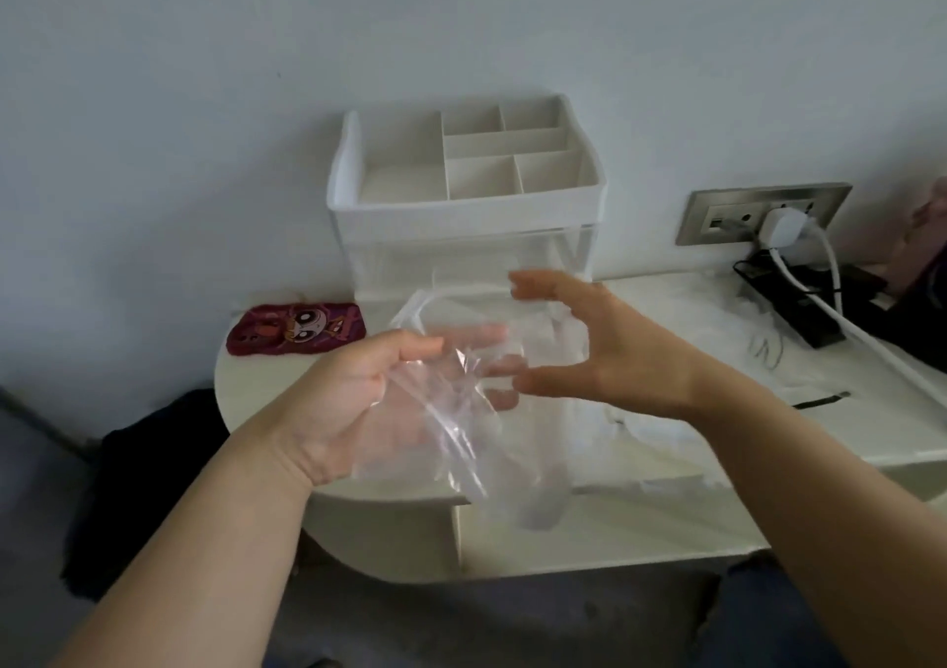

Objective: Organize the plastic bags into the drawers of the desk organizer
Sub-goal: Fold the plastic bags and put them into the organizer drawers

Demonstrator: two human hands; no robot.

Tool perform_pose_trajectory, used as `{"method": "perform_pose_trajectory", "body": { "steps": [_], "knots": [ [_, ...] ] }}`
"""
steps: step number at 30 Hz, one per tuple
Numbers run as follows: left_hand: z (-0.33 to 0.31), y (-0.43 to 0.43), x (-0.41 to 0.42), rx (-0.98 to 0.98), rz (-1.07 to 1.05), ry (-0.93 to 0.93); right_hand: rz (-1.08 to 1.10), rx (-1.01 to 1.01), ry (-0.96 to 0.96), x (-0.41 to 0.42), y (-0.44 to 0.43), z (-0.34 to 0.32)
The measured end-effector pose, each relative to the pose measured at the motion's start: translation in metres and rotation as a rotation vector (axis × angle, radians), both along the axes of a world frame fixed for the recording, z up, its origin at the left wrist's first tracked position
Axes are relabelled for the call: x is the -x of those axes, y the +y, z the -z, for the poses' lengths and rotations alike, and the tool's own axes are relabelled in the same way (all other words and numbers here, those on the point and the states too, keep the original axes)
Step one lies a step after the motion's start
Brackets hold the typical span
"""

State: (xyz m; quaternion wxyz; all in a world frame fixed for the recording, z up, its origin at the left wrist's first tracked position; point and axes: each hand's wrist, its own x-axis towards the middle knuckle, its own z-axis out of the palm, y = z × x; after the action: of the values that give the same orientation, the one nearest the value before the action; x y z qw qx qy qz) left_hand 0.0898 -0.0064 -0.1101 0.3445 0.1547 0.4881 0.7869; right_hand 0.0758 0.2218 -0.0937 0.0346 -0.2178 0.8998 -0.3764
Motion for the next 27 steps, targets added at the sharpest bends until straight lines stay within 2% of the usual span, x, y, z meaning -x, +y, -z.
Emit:
{"method": "perform_pose_trajectory", "body": {
  "steps": [2, 4, 6, 8, 11, 15, 19, 21, 23, 24, 25, 27],
  "knots": [
    [-0.001, -0.007, 0.000, 0.011, 0.054, 0.010, -0.104, 0.003, -0.140, 0.003, 0.005, -0.002],
    [-0.002, -0.012, 0.002, 0.086, 0.031, -0.021, -0.135, 0.042, -0.196, 0.005, 0.010, -0.004],
    [-0.002, -0.016, 0.003, 0.227, -0.073, -0.003, -0.111, 0.079, -0.210, 0.009, 0.018, -0.006],
    [0.002, -0.016, 0.005, 0.465, -0.271, 0.067, -0.040, 0.085, -0.193, 0.012, 0.023, -0.006],
    [0.013, -0.005, 0.008, 0.817, -0.534, 0.191, 0.145, -0.018, -0.082, 0.022, 0.024, 0.002],
    [0.027, 0.006, 0.014, 1.063, -0.606, 0.315, 0.333, -0.221, 0.104, 0.030, 0.012, 0.020],
    [0.036, 0.012, 0.019, 1.514, -0.630, 0.609, 0.410, -0.375, 0.324, 0.032, 0.006, 0.033],
    [0.039, 0.014, 0.020, 1.637, -0.649, 0.671, 0.433, -0.346, 0.501, 0.028, 0.004, 0.032],
    [0.039, 0.015, 0.022, 1.689, -0.654, 0.711, 0.404, -0.205, 0.646, 0.019, -0.003, 0.026],
    [0.039, 0.015, 0.023, 1.707, -0.653, 0.736, 0.350, -0.145, 0.660, 0.015, -0.008, 0.025],
    [0.040, 0.015, 0.024, 1.725, -0.654, 0.757, 0.278, -0.124, 0.612, 0.011, -0.013, 0.026],
    [0.042, 0.015, 0.026, 1.757, -0.670, 0.781, 0.125, -0.208, 0.373, 0.004, -0.023, 0.037]
  ]
}}
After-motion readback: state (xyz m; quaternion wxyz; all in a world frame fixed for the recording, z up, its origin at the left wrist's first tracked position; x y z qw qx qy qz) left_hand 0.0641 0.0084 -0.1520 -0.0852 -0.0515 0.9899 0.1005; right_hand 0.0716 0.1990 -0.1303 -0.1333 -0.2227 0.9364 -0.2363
